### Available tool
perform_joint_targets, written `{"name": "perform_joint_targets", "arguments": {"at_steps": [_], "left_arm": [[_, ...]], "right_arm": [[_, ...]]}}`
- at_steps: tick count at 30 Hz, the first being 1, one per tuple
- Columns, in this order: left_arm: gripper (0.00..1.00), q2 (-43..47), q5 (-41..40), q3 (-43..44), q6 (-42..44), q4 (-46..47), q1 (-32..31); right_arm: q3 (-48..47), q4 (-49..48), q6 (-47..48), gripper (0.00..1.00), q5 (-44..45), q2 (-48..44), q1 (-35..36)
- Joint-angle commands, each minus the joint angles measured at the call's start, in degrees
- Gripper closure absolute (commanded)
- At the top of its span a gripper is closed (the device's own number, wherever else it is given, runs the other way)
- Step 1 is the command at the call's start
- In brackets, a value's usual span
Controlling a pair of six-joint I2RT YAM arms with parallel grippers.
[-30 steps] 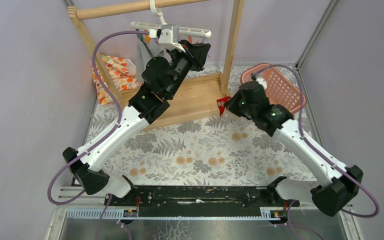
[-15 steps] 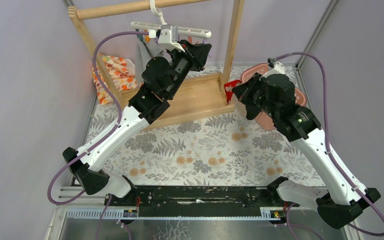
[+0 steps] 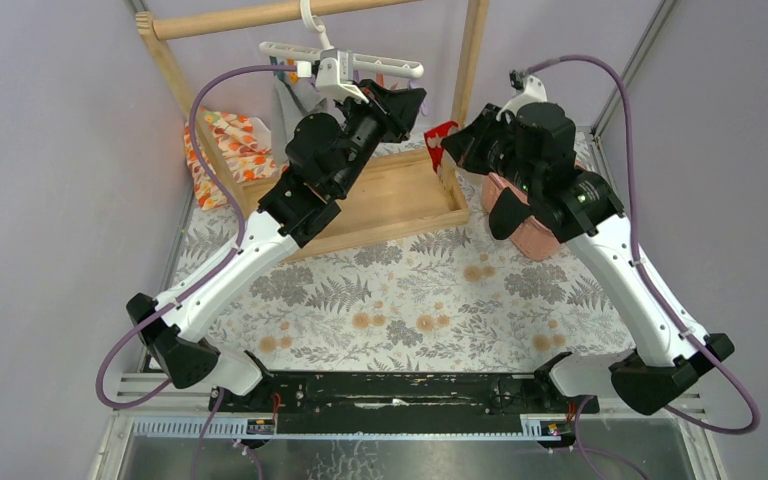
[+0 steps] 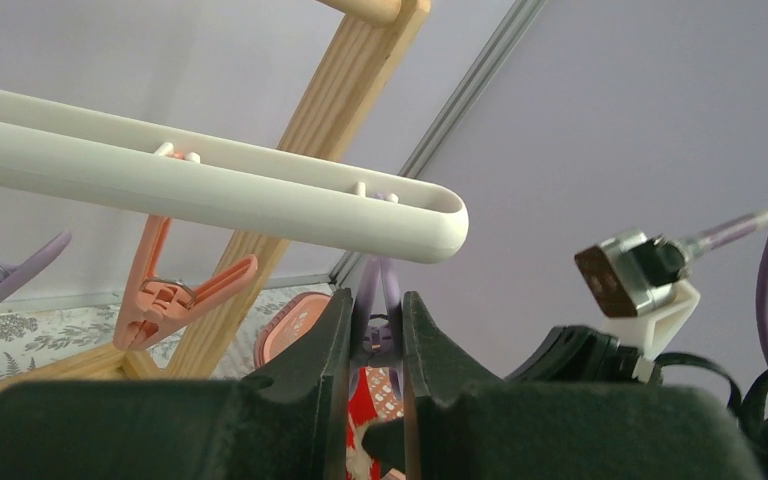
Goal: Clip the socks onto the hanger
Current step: Clamp the sock onto the hanger.
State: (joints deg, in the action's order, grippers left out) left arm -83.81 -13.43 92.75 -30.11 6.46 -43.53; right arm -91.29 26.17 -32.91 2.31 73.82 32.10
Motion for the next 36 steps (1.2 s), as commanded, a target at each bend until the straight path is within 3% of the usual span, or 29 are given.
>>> {"name": "perform_joint_targets", "arguments": {"at_steps": [1,8,23,36], "left_arm": [[1.0,-1.1,2.9,1.1,-1.2,0.8,-1.3],[1.0,-1.5,3.1,1.0,-0.6,1.3,-1.4],[1.0,-1.6,3.0,0.9,-0.5,1.5,-1.7],[1.0,-0.6,2.1,0.8,0.7,1.6,-1.8]], "right_arm": [[-6.5,-3.3,1.7,1.0,-3.7,3.1,0.0],[-9.3,-3.9,0.8,1.0,-6.3,5.1,0.0],[-7.0,-3.8,-0.8,1.0,-8.9,-1.4,0.6],[-8.1,-4.0,-0.8,1.0,-9.8,0.8,0.5]]}}
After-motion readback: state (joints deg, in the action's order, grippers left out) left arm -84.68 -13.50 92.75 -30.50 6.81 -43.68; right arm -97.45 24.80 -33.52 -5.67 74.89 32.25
